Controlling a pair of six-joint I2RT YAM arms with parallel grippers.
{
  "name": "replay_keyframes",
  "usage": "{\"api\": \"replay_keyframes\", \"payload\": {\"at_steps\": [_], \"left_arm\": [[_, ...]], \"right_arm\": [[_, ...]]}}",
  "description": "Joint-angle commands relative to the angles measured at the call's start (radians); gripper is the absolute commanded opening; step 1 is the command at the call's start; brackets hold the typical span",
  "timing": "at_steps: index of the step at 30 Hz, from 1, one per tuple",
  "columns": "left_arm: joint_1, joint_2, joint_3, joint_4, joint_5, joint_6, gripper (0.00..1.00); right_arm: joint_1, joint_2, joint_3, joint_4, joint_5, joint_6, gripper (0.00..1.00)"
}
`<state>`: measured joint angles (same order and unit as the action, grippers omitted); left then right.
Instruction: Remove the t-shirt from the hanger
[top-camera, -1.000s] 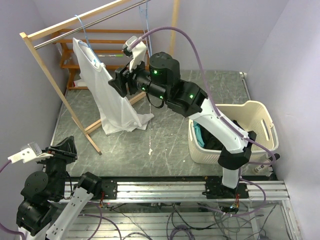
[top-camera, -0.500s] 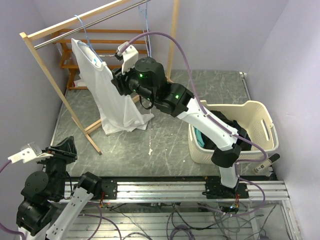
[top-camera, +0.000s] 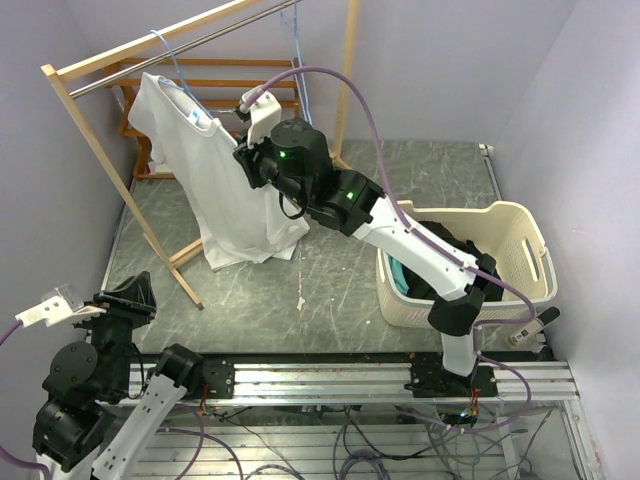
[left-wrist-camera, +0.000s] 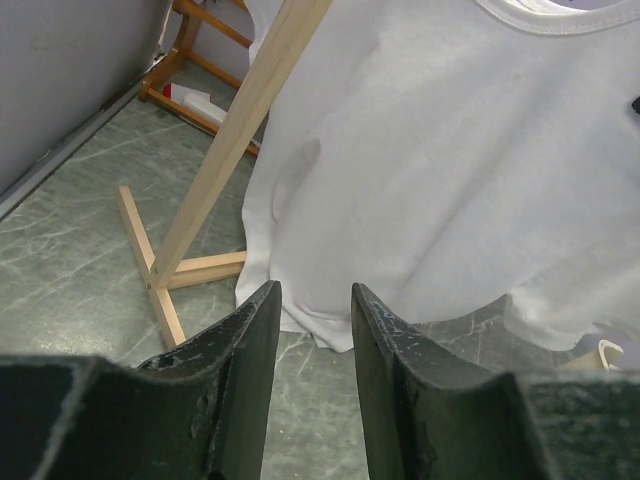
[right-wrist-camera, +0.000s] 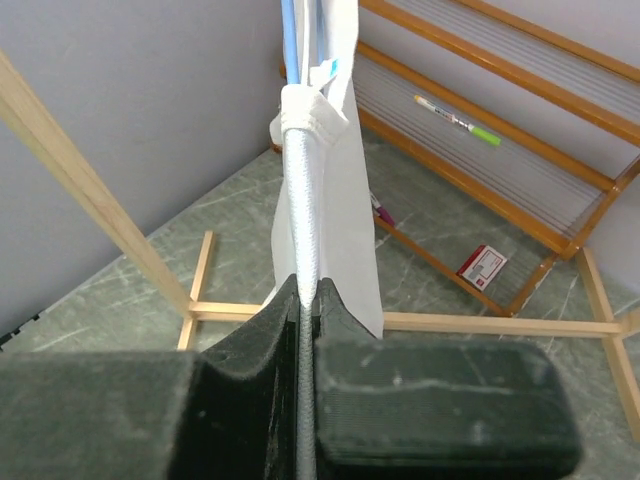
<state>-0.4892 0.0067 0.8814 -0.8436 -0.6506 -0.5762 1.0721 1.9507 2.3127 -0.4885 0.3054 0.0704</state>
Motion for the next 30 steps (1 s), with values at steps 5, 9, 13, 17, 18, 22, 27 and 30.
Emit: {"api": "replay_keyframes", "payload": {"at_steps": [5, 9, 13, 17, 18, 22, 27, 30], "left_arm": [[-0.006, 0.003, 0.004, 0.004, -0.022, -0.007, 0.45], [-0.005, 0.008, 0.004, 0.007, -0.016, -0.004, 0.48], [-0.006, 0.016, 0.005, 0.008, -0.014, -0.003, 0.5], [-0.006, 0.016, 0.005, 0.006, -0.017, -0.005, 0.5], [-0.006, 0.014, 0.004, 0.006, -0.017, -0.006, 0.5], [-0.006, 0.014, 0.005, 0.004, -0.018, -0.007, 0.5], [-0.007, 0.021, 0.003, 0.018, -0.001, 0.008, 0.54], [-0.008, 0.022, -0.005, 0.044, 0.044, 0.039, 0.58]], "right_arm": [[-0.015, -0.161, -0.21, 0.298, 0.024, -0.003, 0.0], [-0.015, -0.191, -0.25, 0.378, 0.023, -0.02, 0.0], [-0.015, -0.172, -0.207, 0.39, 0.009, -0.034, 0.0], [-0.016, -0.157, -0.17, 0.4, 0.008, -0.034, 0.0], [-0.017, -0.155, -0.155, 0.386, 0.011, -0.03, 0.0], [-0.017, -0.2, -0.182, 0.344, 0.014, -0.011, 0.0], [-0.017, -0.363, -0.368, 0.335, -0.034, 0.023, 0.0], [-0.015, -0.453, -0.449, 0.272, -0.085, 0.047, 0.0]]}}
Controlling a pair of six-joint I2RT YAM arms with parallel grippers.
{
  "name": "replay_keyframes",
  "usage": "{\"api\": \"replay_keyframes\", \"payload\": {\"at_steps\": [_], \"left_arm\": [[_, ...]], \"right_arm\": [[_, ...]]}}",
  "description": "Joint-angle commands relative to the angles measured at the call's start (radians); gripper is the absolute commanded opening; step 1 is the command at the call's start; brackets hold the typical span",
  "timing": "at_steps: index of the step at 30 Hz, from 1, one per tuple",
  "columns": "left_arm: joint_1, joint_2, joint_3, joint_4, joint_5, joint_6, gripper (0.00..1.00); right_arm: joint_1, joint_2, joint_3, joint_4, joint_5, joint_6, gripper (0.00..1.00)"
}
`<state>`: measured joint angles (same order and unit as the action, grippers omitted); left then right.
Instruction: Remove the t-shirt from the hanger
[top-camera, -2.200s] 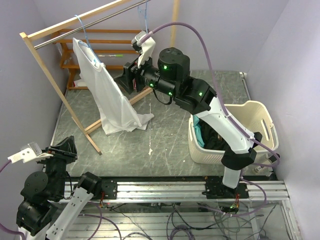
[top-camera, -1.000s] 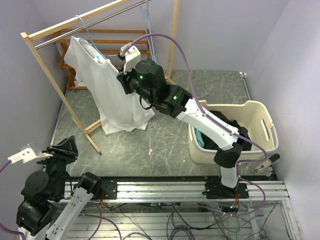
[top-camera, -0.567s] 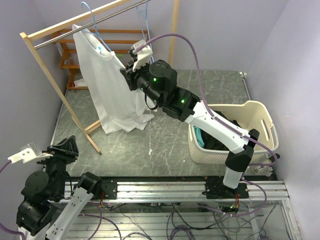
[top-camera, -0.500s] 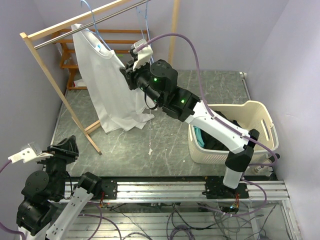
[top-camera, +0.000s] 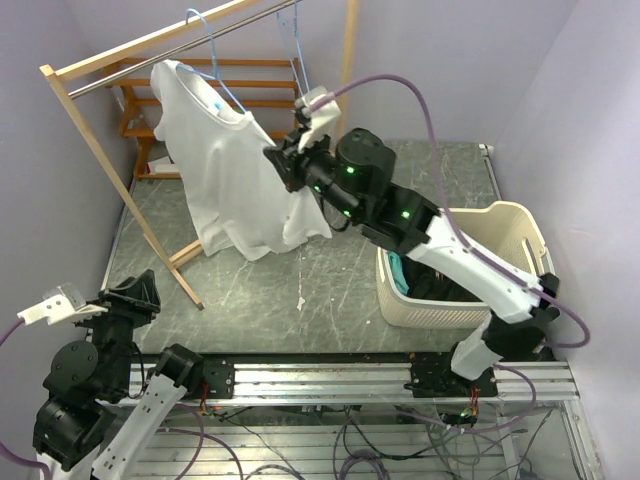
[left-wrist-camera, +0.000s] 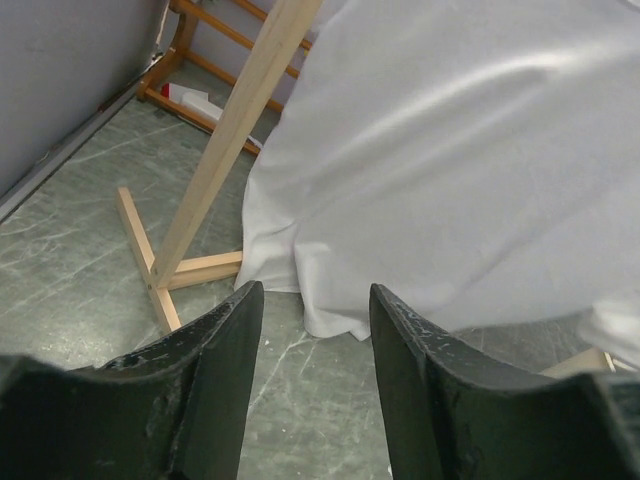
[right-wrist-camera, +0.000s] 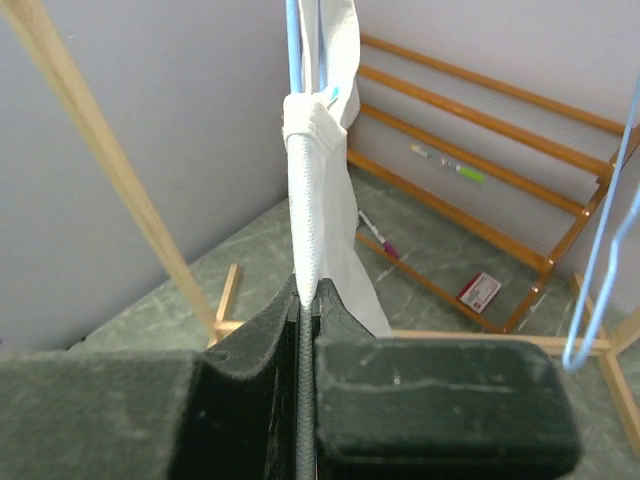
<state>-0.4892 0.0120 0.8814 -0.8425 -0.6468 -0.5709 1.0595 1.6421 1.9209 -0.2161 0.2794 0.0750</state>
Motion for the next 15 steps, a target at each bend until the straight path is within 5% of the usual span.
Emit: {"api": "replay_keyframes", "payload": {"at_steps": [1, 9, 15], "left_arm": [[-0.007, 0.014, -0.009, 0.057, 0.064, 0.051, 0.6], [-0.008, 0.085, 0.036, 0.293, 0.457, 0.233, 0.67], [-0.007, 0.364, 0.274, 0.421, 0.829, 0.326, 0.75]], "right_arm": [[-0.004, -0.172, -0.078, -0.033, -0.079, 0.051, 0.0], [-0.003, -0.393, -0.239, -0.294, -0.278, 0.108, 0.0], [-0.003, -0.513, -0.375, -0.449, -0.461, 0.144, 0.0]]}}
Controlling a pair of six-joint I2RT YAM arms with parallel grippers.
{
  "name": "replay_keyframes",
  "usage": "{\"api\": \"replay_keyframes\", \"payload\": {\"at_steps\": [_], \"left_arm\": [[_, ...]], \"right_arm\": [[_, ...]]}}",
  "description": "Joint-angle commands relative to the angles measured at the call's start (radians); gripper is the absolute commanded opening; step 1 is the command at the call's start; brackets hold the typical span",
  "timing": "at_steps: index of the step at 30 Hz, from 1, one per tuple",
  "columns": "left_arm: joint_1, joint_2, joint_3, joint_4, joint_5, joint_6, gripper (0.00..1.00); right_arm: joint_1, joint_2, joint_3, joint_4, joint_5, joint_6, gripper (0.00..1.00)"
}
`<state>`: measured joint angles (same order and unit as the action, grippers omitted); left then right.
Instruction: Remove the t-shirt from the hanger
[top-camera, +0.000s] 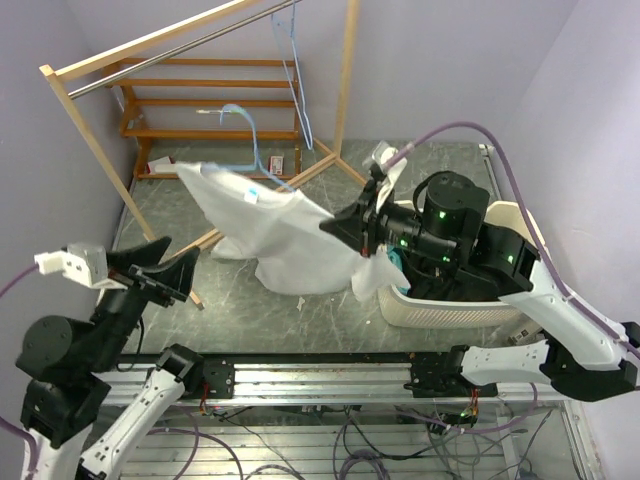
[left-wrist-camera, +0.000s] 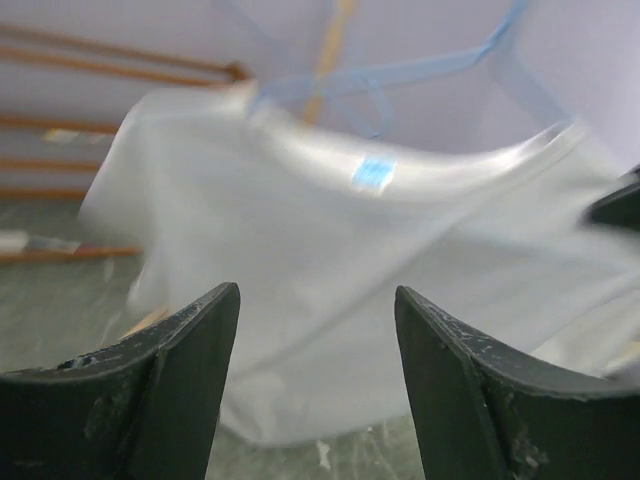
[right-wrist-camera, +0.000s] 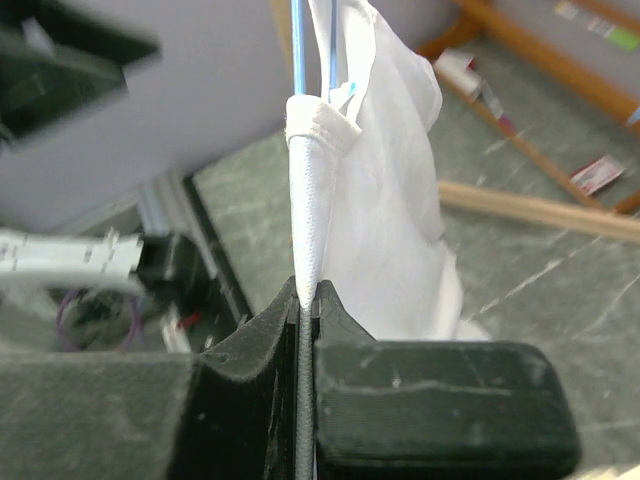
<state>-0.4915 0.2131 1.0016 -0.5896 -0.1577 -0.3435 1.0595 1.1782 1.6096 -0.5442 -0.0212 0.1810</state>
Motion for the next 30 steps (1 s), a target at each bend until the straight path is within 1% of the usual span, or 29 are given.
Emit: {"api": "replay_keyframes", "payload": {"at_steps": [1, 4, 7, 10, 13, 18, 21, 27, 30], "left_arm": [[-0.005, 0.217, 0.2, 0.163, 0.4, 0.114, 0.75], [-0.005, 0.363, 0.313, 0.15, 0.598, 0.143, 0.75], [-0.004, 0.466, 0.372, 0.157, 0.813, 0.154, 0.75], [-0.004, 0.529, 0.384, 0.164, 0.932, 0.15, 0.73], [-0.004, 0.535, 0.377, 0.143, 0.951, 0.162, 0.72], [-0.005, 0.487, 0.348, 0.152, 0.968, 0.155, 0.73], [-0.004, 0.483, 0.328, 0.163, 1.013, 0.15, 0.73], [-0.004, 0.503, 0.282, 0.219, 1.044, 0.131, 0.72], [-0.005, 0.521, 0.281, 0.211, 1.058, 0.146, 0.72]], "right_arm": [[-0.003, -0.067, -0.085, -0.141, -0.187, 0.042, 0.0], [-0.003, -0.127, -0.153, -0.168, -0.245, 0.049, 0.0], [-0.003, -0.177, -0.201, -0.172, -0.268, 0.061, 0.0], [-0.002, -0.213, -0.217, -0.171, -0.265, 0.077, 0.0], [-0.003, -0.254, -0.225, -0.168, -0.245, 0.091, 0.0], [-0.003, -0.309, -0.24, -0.165, -0.22, 0.103, 0.0], [-0.003, -0.326, -0.25, -0.148, -0.249, 0.11, 0.0], [-0.002, -0.325, -0.261, -0.116, -0.315, 0.126, 0.0], [-0.003, -0.321, -0.258, -0.109, -0.332, 0.129, 0.0]]}}
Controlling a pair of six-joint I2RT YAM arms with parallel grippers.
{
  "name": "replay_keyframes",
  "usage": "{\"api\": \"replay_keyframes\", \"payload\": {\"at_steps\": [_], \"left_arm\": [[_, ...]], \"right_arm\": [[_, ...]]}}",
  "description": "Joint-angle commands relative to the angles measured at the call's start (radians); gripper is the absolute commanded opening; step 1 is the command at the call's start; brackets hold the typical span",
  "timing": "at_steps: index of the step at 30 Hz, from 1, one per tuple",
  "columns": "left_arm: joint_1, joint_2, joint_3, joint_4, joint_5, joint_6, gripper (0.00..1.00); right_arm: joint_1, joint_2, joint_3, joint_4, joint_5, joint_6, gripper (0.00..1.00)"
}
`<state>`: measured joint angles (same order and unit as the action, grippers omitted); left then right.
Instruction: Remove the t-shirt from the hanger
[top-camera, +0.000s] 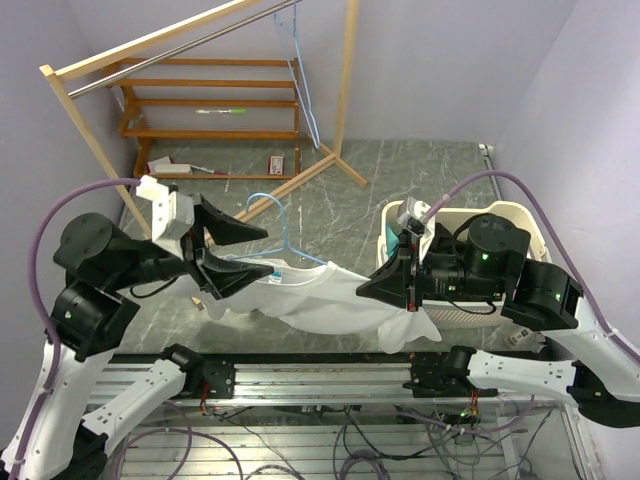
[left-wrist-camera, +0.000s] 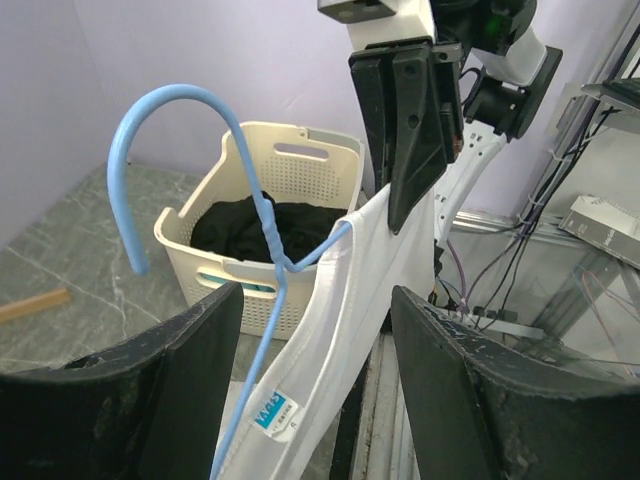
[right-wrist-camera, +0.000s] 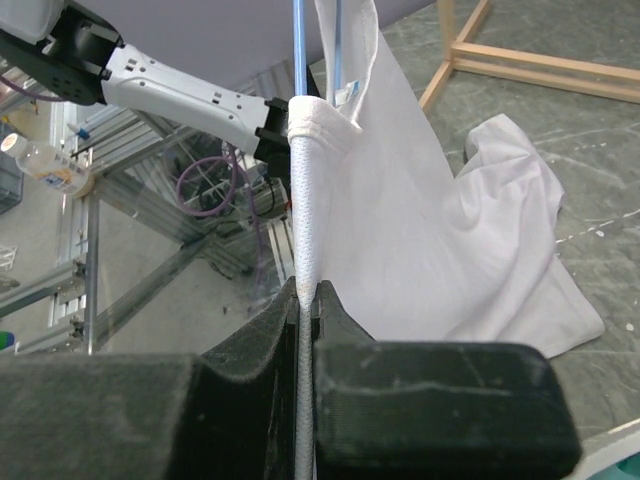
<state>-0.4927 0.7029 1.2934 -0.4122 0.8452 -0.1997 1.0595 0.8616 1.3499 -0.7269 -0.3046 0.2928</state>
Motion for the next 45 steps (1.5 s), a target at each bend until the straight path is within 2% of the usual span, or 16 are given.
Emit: {"api": "replay_keyframes", "payload": {"at_steps": [1, 11, 20, 23, 25, 27, 30, 37, 41, 43, 45], "left_arm": [[-0.004, 0.037, -0.011, 0.023, 0.055, 0.012, 0.71], [-0.004, 0.065, -0.027, 0.015, 0.108, 0.031, 0.68], [-0.003, 0.088, -0.051, 0.09, 0.172, -0.016, 0.63], [-0.004, 0.094, -0.059, 0.115, 0.194, -0.032, 0.57], [-0.003, 0.094, -0.072, 0.139, 0.208, -0.046, 0.49], [-0.004, 0.096, -0.076, 0.141, 0.226, -0.045, 0.36], [-0.003, 0.102, -0.062, 0.08, 0.234, -0.007, 0.08], [-0.003, 0.076, -0.046, 0.004, 0.21, 0.039, 0.07], [-0.003, 0.059, -0.016, -0.074, 0.159, 0.082, 0.07], [-0.003, 0.053, 0.015, -0.124, 0.136, 0.111, 0.07], [-0.003, 0.046, 0.044, -0.17, 0.118, 0.132, 0.07]], "right_arm": [[-0.003, -0.005, 0.004, 0.078, -0.059, 0.019, 0.0], [-0.002, -0.005, 0.001, 0.127, -0.123, 0.047, 0.0], [-0.003, -0.002, -0.003, 0.143, -0.138, 0.054, 0.0], [-0.003, 0.004, -0.011, 0.147, -0.14, 0.054, 0.0], [-0.002, 0.008, -0.014, 0.147, -0.138, 0.05, 0.0], [-0.002, 0.008, -0.017, 0.146, -0.131, 0.048, 0.0], [-0.002, 0.007, -0.017, 0.135, -0.113, 0.042, 0.0], [-0.003, -0.024, -0.049, 0.105, -0.068, 0.037, 0.0], [-0.003, -0.07, -0.068, 0.071, -0.032, 0.033, 0.37], [-0.003, -0.1, -0.067, 0.03, 0.0, 0.027, 0.47], [-0.002, -0.136, -0.064, -0.009, 0.044, 0.025, 0.53]]}}
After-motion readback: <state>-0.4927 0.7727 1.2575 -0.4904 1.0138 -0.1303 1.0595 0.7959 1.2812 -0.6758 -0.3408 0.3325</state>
